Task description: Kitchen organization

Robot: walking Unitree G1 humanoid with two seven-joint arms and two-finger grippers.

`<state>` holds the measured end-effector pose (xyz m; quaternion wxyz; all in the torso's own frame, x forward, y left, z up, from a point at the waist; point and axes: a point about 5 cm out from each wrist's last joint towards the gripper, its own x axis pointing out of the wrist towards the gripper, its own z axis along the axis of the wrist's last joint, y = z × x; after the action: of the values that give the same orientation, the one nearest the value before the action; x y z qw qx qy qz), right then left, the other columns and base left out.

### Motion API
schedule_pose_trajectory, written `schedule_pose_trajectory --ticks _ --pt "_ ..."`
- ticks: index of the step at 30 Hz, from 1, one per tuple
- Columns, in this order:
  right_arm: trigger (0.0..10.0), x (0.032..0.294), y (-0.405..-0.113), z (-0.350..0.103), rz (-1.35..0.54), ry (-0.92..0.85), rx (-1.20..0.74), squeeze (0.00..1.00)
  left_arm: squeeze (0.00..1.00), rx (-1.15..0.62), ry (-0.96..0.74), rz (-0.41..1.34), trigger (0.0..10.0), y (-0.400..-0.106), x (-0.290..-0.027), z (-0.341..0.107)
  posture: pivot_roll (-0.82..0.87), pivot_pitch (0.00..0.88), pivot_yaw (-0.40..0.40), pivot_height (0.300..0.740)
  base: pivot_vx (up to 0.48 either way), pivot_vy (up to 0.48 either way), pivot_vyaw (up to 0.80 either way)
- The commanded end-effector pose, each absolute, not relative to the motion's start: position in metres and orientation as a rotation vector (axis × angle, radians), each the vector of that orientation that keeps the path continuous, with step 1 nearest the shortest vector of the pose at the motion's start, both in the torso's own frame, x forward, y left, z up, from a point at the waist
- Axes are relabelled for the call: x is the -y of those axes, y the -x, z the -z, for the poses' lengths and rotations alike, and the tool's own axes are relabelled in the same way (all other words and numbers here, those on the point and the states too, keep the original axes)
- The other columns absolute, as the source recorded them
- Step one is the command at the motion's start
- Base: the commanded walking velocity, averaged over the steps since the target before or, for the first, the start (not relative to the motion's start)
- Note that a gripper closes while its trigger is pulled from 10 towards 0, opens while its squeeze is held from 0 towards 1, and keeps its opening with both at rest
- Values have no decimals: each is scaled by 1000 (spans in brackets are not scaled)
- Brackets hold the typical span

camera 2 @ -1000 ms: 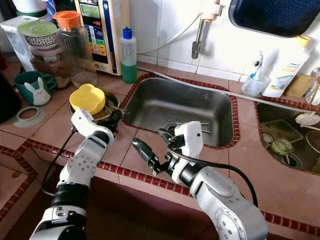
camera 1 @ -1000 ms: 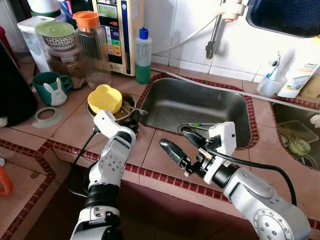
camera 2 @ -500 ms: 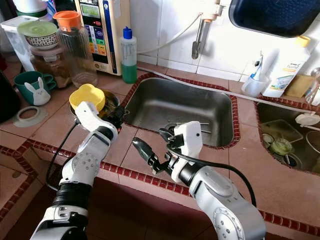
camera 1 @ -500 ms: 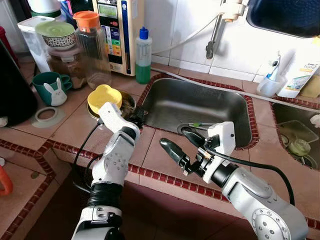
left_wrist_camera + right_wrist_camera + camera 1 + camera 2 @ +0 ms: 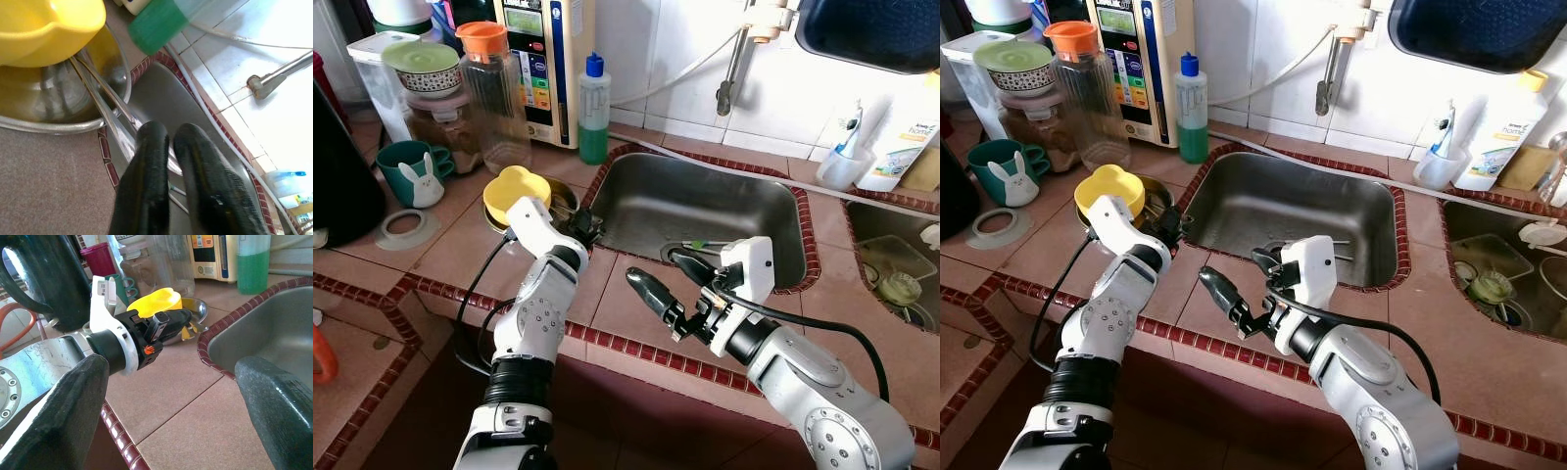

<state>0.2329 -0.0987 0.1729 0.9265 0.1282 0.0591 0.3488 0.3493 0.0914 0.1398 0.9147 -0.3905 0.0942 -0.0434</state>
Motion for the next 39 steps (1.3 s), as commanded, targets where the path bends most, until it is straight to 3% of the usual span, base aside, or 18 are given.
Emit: schedule_pose_trajectory --ticks 1,8,17,18,19,24,33,39 --pt "10000 99 -235 -173 -712 -255 -118 0 0 -149 805 157 0 -353 -67 -165 30 0 -27 740 0 0 0" --pt "10000 99 -236 -173 -710 -252 -116 0 0 10 565 189 0 -345 -74 -190 35 0 -28 740 0 0 0" --pt "10000 98 -237 -173 -714 -249 -114 0 0 28 512 203 0 -340 -73 -189 38 0 -29 740 0 0 0" --pt "10000 98 -237 -173 -714 -248 -113 0 0 37 475 223 3843 -339 -71 -188 37 0 -30 740 0 0 0" --pt "10000 98 -238 -173 -715 -246 -114 0 1000 57 450 260 10000 -335 -67 -188 36 0 -30 740 0 0 0" --pt "10000 99 -237 -173 -716 -241 -115 0 1000 78 547 280 10000 -328 -70 -185 35 0 -33 740 0 0 0" --pt "10000 99 -237 -172 -724 -232 -119 0 1000 -94 886 161 10000 -323 -90 -155 39 0 -41 740 0 0 0" --pt "10000 99 -236 -172 -728 -225 -120 0 1000 -150 945 158 10000 -323 -85 -148 30 0 -43 740 0 0 0"
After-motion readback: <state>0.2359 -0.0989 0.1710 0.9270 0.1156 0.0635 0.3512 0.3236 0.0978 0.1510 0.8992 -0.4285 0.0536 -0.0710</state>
